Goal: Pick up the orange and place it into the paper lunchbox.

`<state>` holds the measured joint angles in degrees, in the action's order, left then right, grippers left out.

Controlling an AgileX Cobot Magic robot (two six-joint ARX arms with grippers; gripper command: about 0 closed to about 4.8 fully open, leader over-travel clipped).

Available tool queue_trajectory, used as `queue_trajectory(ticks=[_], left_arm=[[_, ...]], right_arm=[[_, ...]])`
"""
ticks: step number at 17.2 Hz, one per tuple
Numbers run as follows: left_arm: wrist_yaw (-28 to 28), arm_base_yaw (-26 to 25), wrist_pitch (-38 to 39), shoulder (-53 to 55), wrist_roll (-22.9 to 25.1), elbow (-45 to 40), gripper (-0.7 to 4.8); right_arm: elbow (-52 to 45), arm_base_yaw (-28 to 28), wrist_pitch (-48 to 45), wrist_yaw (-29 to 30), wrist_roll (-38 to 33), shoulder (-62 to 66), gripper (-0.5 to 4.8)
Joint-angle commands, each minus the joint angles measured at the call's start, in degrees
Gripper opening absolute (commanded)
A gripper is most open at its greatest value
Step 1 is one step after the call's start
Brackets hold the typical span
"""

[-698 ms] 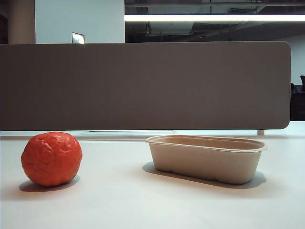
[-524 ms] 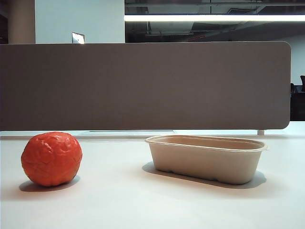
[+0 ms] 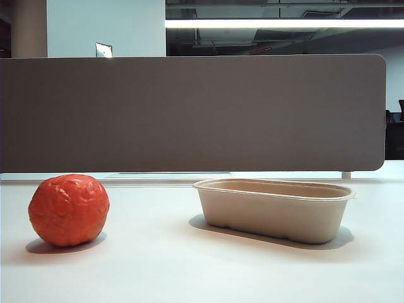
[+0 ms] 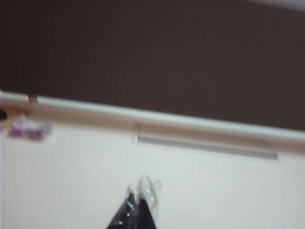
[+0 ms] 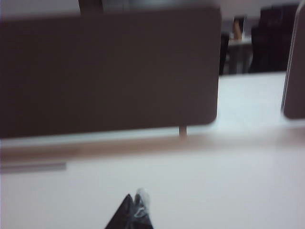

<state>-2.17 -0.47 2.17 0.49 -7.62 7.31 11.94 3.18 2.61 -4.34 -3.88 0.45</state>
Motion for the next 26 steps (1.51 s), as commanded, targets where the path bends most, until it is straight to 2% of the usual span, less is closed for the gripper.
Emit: queue_trajectory(ticks=[1,2,3,5,7,10,13,16,17,18,20,26], left_arm=[[1.4,0.02,3.34,3.39,-0.79,8.0,-0.05],[1.38,0.02,4.07,4.85,-0.79,9.97,-0.05],[-4.55,0.07,5.29,30.45,1.38,31.82,-0.05],[-7.76,0.26,5.68,35.76,1.29,35.74,-0.05],[-9.75,1.77,6.54,40.35,1.2,39.23,-0.05],[-9.27,6.64,9.05,45.7,1.62,43.87,-0.05],[-8.66,16.35,10.82,51.8,1.66,48.5,-0.05],[-4.92,21.94,13.79,54.16,1.97,50.36,-0.05],[-3.17,23.58,15.3,54.62,3.06,50.93,-0.05],[-1.57,25.38,17.31,55.32,4.94,51.65,-0.05],[-2.12,26.34,20.28,55.45,5.88,52.13,-0.05],[-2.62,26.47,28.3,55.34,7.08,53.18,-0.05]], right_arm=[[9.57,0.02,2.97,0.0,-0.44,4.5,-0.06],[11.34,0.02,3.85,0.0,-0.42,5.73,-0.06],[35.65,0.07,11.43,15.21,-0.44,30.36,-0.06],[39.08,0.33,12.39,21.11,-0.5,34.47,-0.06],[41.81,1.55,13.55,23.74,-0.57,37.77,-0.06],[45.53,5.66,16.44,23.52,-0.46,42.14,-0.06],[47.98,14.88,18.93,23.37,-0.11,46.47,-0.06],[47.98,20.87,21.51,23.08,1.38,46.99,-0.06],[48.0,22.82,22.86,22.29,1.36,47.01,-0.06],[48.22,27.17,27.08,19.91,1.36,46.99,-0.06],[48.24,32.44,33.66,15.82,1.33,46.56,-0.06],[48.22,39.8,44.37,10.62,1.29,46.34,-0.06]])
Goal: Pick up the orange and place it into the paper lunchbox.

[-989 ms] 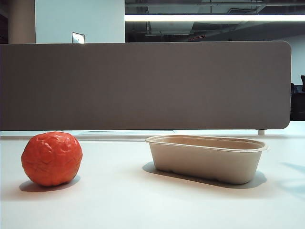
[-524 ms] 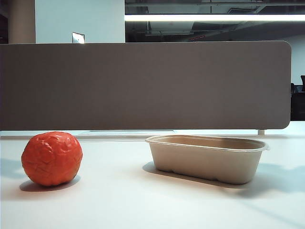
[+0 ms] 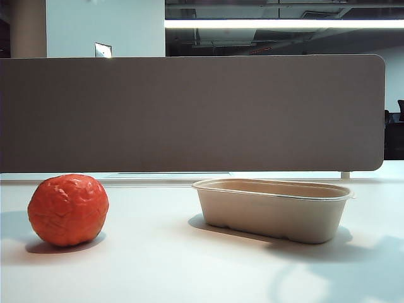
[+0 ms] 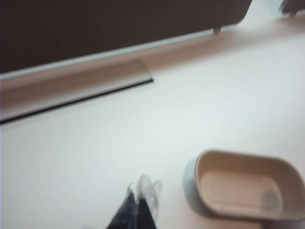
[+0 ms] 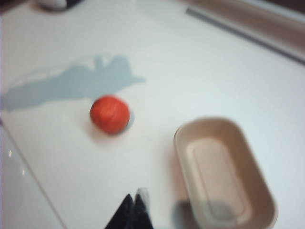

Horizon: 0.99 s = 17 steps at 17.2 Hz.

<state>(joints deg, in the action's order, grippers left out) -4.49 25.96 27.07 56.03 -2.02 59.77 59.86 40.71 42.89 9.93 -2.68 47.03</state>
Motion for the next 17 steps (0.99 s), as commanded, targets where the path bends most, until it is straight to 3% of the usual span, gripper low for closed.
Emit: queue_trajectory(ticks=[1,3,4,5,7,8,17], left_arm=[[-1.2,0.04,4.79,-0.22,2.78,0.79,-0.05],[-5.09,0.07,9.4,-0.22,3.83,0.76,-0.06],[-6.29,0.07,15.8,0.37,9.35,0.52,2.69],[-6.75,0.09,17.03,1.01,10.16,0.26,4.79],[-9.62,0.09,18.34,3.91,11.93,0.22,4.79],[-9.81,0.09,19.02,10.6,12.59,-0.13,4.79],[-9.68,0.09,16.41,18.1,12.57,-4.17,4.79]], right_arm=[[0.31,4.0,6.38,-7.54,0.09,-0.24,-0.06],[0.33,4.92,7.52,-11.02,0.07,-0.39,-0.06],[0.31,4.94,7.96,-11.08,0.07,-1.29,-0.06],[0.31,4.92,8.13,-11.08,0.07,-1.6,-0.06],[0.33,4.94,8.26,-11.1,0.07,-2.1,-0.06],[0.31,4.94,8.61,-11.08,0.09,-2.08,-0.06],[0.31,4.94,8.59,-11.1,0.09,-2.05,-0.06]])
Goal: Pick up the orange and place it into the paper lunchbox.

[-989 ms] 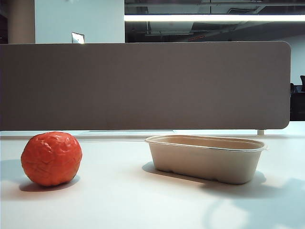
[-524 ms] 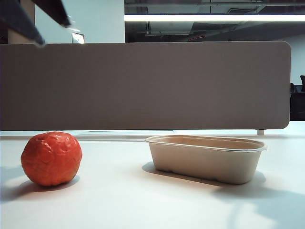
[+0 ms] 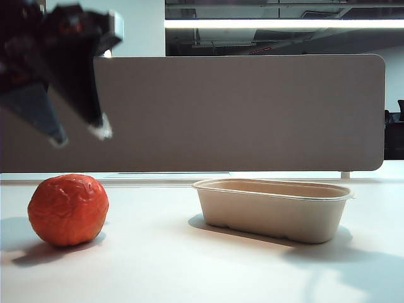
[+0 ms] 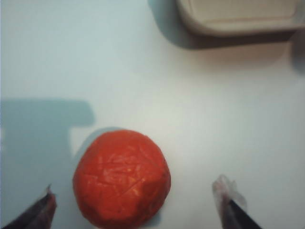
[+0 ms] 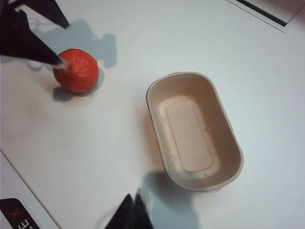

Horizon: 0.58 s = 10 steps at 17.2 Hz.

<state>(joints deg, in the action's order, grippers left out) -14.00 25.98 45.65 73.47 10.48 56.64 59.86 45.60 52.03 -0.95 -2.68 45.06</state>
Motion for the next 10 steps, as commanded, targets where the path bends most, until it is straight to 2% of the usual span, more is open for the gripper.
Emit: queue_trajectory(ticks=[1,5,6,9,10], left_arm=[[-0.17,0.07,-3.1,0.94,0.04,-1.66,4.79],[1.22,0.07,-7.28,0.98,0.04,-4.46,4.79],[3.54,0.07,-11.98,2.14,0.04,-8.41,4.79],[2.49,0.07,-14.38,2.8,0.0,-10.99,4.79],[2.38,0.07,-19.04,5.44,0.02,-12.48,4.79]], right_arm=[[0.31,0.04,-0.55,-0.22,0.09,-0.09,-0.06],[0.31,0.04,-0.55,-0.22,0.09,-0.09,-0.06],[0.31,0.04,-0.61,-0.2,0.11,-0.11,-0.06],[0.31,0.04,-0.66,-0.2,0.09,-0.09,-0.06],[0.31,0.04,-0.66,-0.2,0.09,-0.09,-0.06]])
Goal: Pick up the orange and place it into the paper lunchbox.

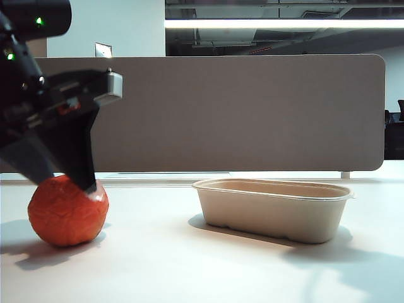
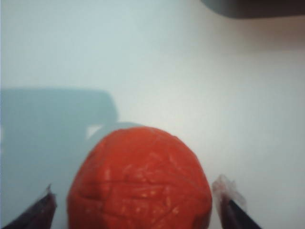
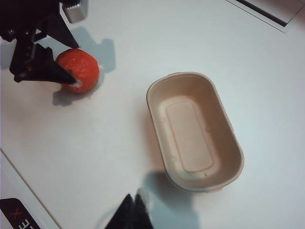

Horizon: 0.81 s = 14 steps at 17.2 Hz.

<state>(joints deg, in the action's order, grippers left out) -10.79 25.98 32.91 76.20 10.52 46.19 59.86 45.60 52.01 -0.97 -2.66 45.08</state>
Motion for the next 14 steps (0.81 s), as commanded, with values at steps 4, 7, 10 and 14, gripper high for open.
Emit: queue_trajectory(ticks=[4,7,10,14], left_arm=[[-1.11,0.09,-6.93,4.22,-1.55,-1.79,2.81],[-7.3,0.15,-6.67,4.15,-1.75,1.6,2.81],[-8.76,0.35,-7.13,4.15,-3.69,5.03,2.81],[-9.77,7.26,-20.9,4.5,-8.22,12.74,2.81]], right_arm=[[0.31,0.04,0.13,-0.17,0.04,-0.13,-0.06],[0.31,0.04,6.08,-0.42,-0.35,-0.11,-0.06],[0.31,0.04,7.26,-0.42,-0.35,-0.13,-0.06],[0.31,0.04,8.24,-0.42,-0.35,-0.09,-0.06]])
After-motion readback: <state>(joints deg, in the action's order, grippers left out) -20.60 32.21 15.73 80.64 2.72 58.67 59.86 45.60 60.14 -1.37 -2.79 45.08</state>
